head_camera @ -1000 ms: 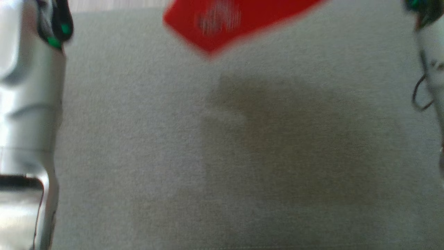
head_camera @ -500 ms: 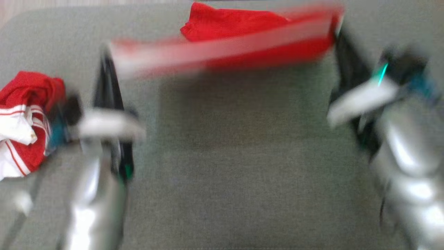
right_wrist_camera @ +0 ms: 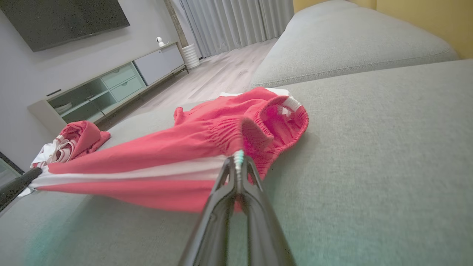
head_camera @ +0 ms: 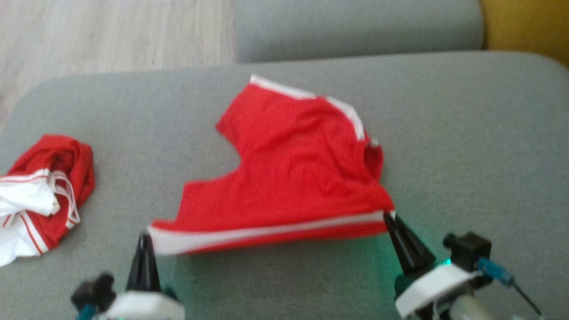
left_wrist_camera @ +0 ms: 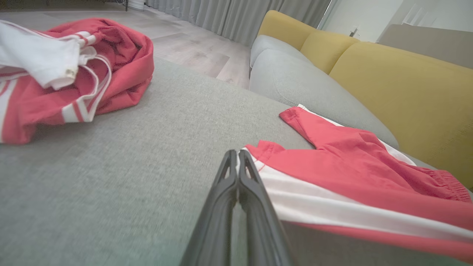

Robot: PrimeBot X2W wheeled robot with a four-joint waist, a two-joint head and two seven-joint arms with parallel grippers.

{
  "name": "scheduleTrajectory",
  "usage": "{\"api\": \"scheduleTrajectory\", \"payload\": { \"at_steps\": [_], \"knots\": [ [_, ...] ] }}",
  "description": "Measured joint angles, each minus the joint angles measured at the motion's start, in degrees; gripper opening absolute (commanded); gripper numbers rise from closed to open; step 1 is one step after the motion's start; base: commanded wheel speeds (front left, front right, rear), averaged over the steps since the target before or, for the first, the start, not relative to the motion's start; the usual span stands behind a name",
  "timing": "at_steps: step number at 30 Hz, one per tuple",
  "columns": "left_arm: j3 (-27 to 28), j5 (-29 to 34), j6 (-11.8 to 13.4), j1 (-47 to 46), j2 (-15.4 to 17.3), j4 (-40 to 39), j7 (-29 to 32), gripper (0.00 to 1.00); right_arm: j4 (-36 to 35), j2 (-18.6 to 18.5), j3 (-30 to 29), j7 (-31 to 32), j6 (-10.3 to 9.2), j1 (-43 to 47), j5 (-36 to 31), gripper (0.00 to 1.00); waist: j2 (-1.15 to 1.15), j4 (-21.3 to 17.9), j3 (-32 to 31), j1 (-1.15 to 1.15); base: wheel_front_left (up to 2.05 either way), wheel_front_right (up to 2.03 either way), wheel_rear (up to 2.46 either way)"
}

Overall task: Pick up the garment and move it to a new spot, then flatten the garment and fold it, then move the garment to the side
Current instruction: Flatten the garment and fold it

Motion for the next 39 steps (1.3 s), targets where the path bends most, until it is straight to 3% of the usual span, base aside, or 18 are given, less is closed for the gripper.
{"api": "scheduleTrajectory", "payload": {
  "at_steps": [8, 15, 20, 25, 32, 39],
  "knots": [
    [-1.0, -1.3, 0.7, 9.8, 0.1, -5.2, 0.0, 0.0, -2.7, -0.1, 0.3, 0.0, 0.0, 8.0, 2.7, 0.0, 0.0, 0.6, -4.6, 0.0, 0.0, 0.0, 0.0],
    [-3.8, -0.4, 0.8, 7.9, 0.3, -6.6, 0.1, 0.0, -4.8, 0.3, -3.3, 0.0, 0.0, 9.4, 3.4, 0.0, 0.0, 0.2, -3.9, 0.02, 0.0, 0.0, 0.0],
    [-6.1, 2.7, 0.5, -4.9, 0.7, -2.6, 0.1, 0.0, -3.9, 3.6, -5.1, 0.0, 0.0, 4.4, 5.7, 0.0, 0.0, -1.1, -1.4, 0.03, 0.0, 0.0, 0.0],
    [-9.6, 3.0, 0.0, -21.5, 3.5, 4.6, 1.6, 0.0, -0.2, 5.7, -6.6, 0.0, 0.0, -5.3, 6.5, 0.0, 0.0, -2.9, 3.2, 0.06, 0.0, 0.0, 0.0],
    [-16.9, -2.1, -0.4, -36.7, 6.7, 13.9, 6.3, 0.0, 5.9, 7.4, -7.7, 0.0, 0.0, -14.4, 9.4, 0.0, 0.0, -6.6, 9.9, 0.05, 0.0, 0.0, 0.0],
    [-25.0, -7.1, -0.4, -45.8, 10.6, 19.1, 10.1, 0.0, 5.7, 7.5, -3.1, 0.0, 0.0, -20.7, 16.3, 0.0, 0.0, -10.9, 15.3, 0.03, 0.0, 0.0, 0.0]
  ]
}}
